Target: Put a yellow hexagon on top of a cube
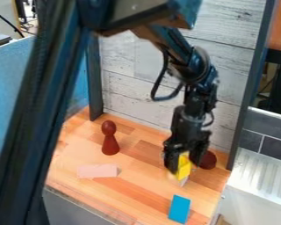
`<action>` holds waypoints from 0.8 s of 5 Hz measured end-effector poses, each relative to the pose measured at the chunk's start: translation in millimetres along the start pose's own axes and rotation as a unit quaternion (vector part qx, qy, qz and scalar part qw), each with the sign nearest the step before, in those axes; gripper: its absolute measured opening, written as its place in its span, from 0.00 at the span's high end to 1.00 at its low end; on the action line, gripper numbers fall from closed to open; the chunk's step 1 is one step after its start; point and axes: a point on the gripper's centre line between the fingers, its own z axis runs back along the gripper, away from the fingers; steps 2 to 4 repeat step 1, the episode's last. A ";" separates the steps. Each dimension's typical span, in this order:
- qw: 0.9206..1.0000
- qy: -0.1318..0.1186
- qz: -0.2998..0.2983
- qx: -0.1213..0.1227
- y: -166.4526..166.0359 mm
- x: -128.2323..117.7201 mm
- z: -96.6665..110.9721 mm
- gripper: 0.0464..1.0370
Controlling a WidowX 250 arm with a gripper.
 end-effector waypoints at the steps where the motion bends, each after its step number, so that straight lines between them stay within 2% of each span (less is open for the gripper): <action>1: 1.000 -0.016 -0.021 -0.011 15.5 8.7 42.5 0.04; 4: 1.000 -0.016 -0.021 -0.011 15.5 8.7 42.5 0.04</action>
